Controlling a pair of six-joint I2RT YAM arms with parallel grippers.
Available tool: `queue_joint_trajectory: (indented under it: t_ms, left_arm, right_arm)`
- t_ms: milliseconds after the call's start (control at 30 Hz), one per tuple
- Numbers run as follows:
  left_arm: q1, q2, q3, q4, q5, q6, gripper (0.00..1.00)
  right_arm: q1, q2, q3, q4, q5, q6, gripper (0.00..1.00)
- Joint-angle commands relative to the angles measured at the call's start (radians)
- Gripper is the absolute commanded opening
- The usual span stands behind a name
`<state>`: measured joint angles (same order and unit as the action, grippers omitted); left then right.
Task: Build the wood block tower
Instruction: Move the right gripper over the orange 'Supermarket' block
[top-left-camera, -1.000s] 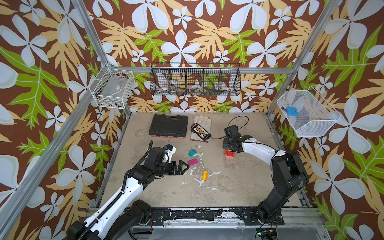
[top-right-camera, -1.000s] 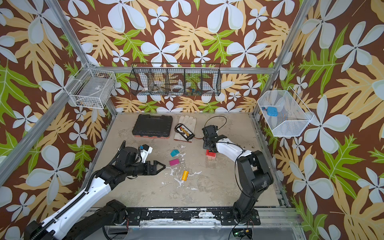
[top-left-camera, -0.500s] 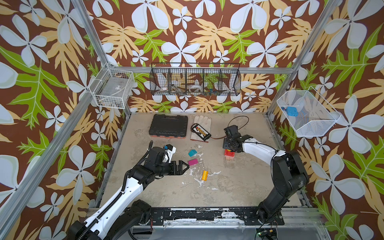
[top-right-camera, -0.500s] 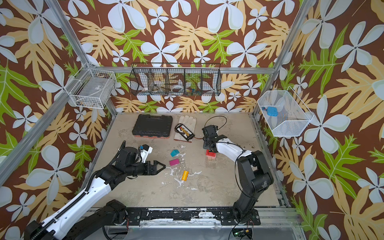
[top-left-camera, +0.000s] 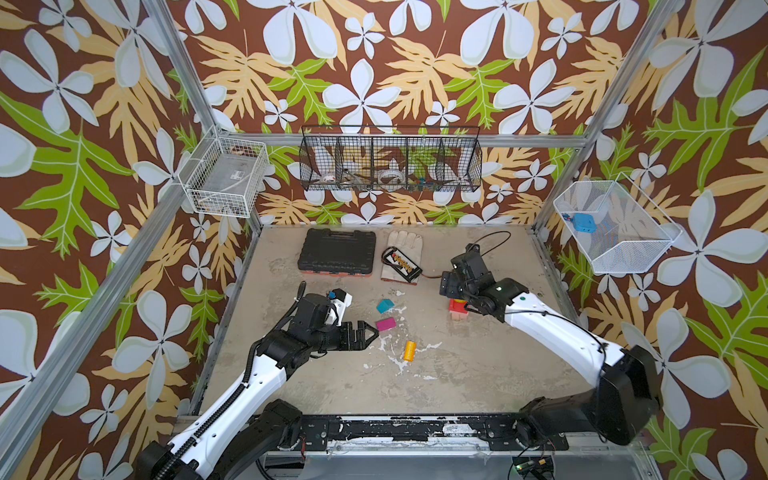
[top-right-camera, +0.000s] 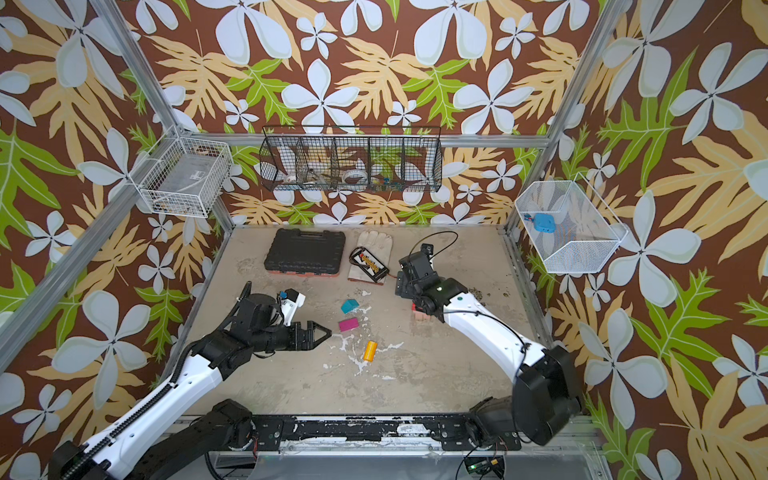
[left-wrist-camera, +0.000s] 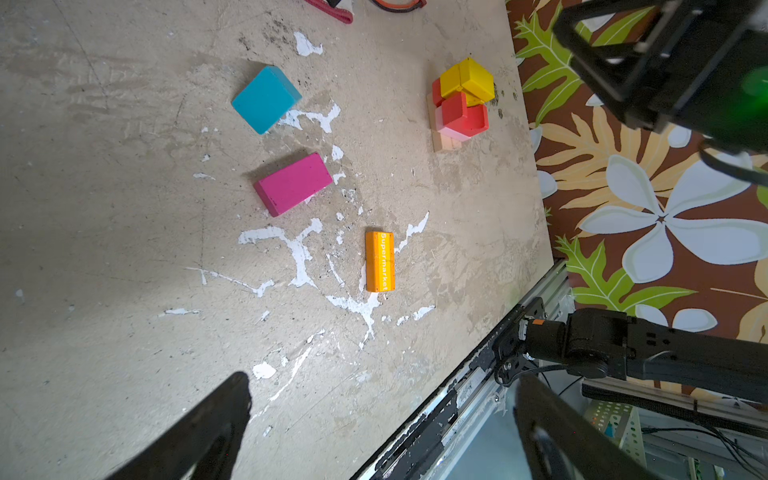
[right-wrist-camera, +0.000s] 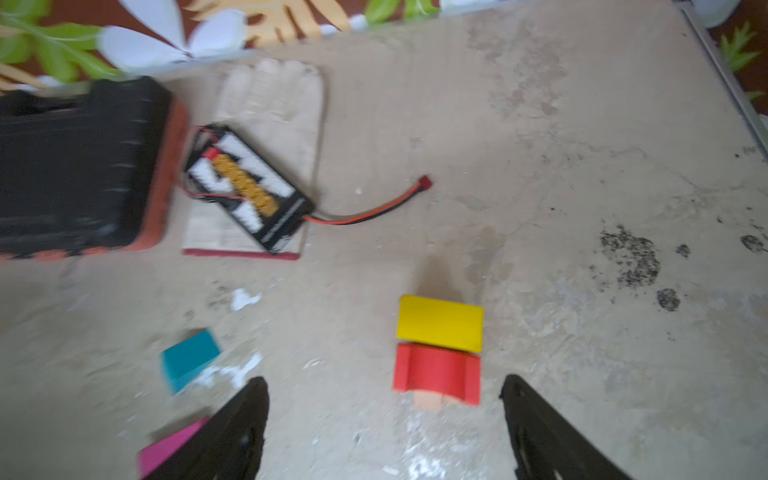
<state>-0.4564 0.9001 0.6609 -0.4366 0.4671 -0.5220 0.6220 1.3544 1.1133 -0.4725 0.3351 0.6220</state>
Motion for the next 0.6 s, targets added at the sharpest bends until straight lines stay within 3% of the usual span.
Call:
queue_joint_trajectory:
  t_ms: [0, 167, 333, 567]
  left_arm:
    - [-0.002, 0.002, 0.002, 0.015, -0.013, 0.005, 1.0]
    - [-0.002, 0.003, 0.002, 0.015, -0.016, 0.004, 1.0]
    - [-0.002, -0.001, 0.002, 0.013, -0.018, 0.005, 1.0]
    - [-0.002, 0.0, 0.002, 0.013, -0.021, 0.003, 1.0]
  right_arm:
    - [0.132, -0.064, -0.015, -0.061, 0.048, 0.038, 0.91]
    - [0.334, -0.089, -0.104, -0.057, 0.097, 0.117, 0.92]
    - [0.355, -0.031, -0.235, 0.061, -0.015, 0.159, 0.91]
    - [0.398, 0.139, -0.219, 0.11, -0.023, 0.165, 0.91]
